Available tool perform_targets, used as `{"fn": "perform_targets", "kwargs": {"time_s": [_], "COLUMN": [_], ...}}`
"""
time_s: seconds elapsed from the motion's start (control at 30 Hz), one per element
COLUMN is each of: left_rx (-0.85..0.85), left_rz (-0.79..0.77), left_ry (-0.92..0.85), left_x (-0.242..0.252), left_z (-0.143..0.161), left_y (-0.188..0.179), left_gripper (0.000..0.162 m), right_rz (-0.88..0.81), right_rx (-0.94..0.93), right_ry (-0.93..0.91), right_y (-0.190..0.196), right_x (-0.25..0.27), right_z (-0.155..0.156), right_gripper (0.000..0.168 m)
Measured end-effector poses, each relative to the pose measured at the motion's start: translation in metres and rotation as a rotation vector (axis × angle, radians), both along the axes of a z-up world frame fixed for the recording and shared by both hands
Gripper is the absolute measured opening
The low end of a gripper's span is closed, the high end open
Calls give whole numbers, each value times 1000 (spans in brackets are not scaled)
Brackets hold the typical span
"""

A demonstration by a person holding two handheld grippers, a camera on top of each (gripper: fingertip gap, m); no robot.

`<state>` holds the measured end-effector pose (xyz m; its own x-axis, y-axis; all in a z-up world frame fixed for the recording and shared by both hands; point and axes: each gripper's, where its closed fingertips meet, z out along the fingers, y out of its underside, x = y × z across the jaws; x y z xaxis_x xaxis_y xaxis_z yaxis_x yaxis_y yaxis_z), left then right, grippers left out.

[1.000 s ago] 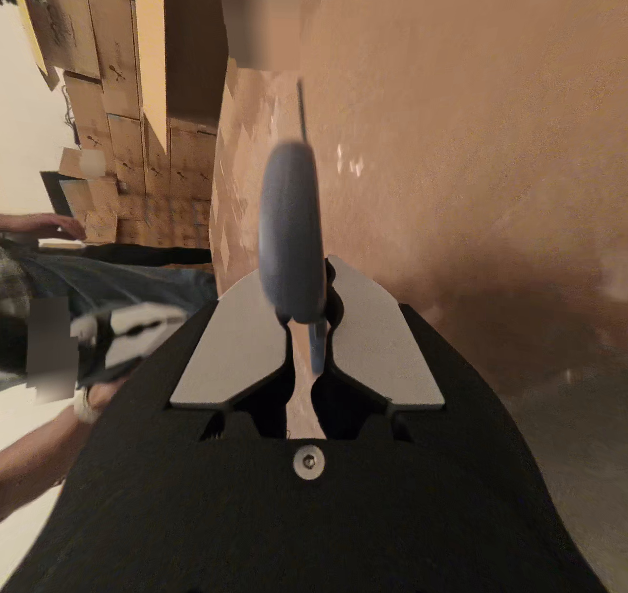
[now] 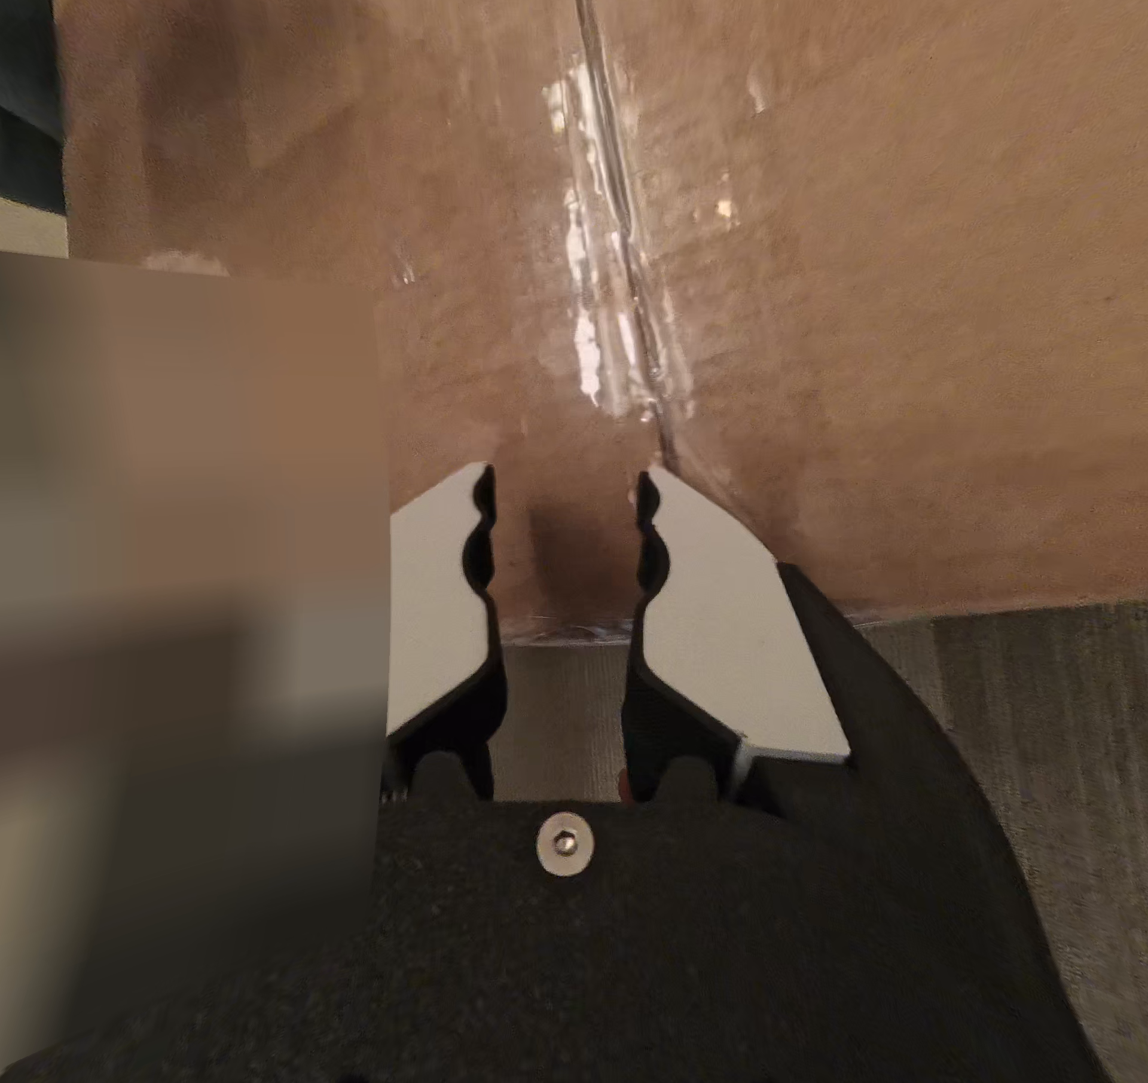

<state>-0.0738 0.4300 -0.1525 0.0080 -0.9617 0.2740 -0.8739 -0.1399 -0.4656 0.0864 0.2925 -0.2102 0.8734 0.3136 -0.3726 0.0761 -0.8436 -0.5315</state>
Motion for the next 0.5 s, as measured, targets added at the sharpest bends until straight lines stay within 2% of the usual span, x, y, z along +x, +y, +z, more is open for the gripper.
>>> {"fn": "perform_targets", "kwargs": {"time_s": [0.13, 0.3, 0.43, 0.5], "left_rx": [5, -4, -20, -19], "left_rz": [-121, -165, -212, -244], "left_ry": [24, 33, 29, 27], "left_x": [14, 36, 54, 63], "left_z": [-7, -13, -16, -17], "left_y": [-5, -13, -15, -13], "left_gripper": [0, 0, 0, 0], "right_rz": [91, 213, 149, 150], "right_rx": [-66, -58, -77, -116], "right_ry": [17, -160, -39, 52], "right_y": [-1, -5, 0, 0], "right_x": [12, 14, 19, 17], "right_z": [-1, -8, -10, -7], "right_gripper": [40, 31, 14, 16]}}
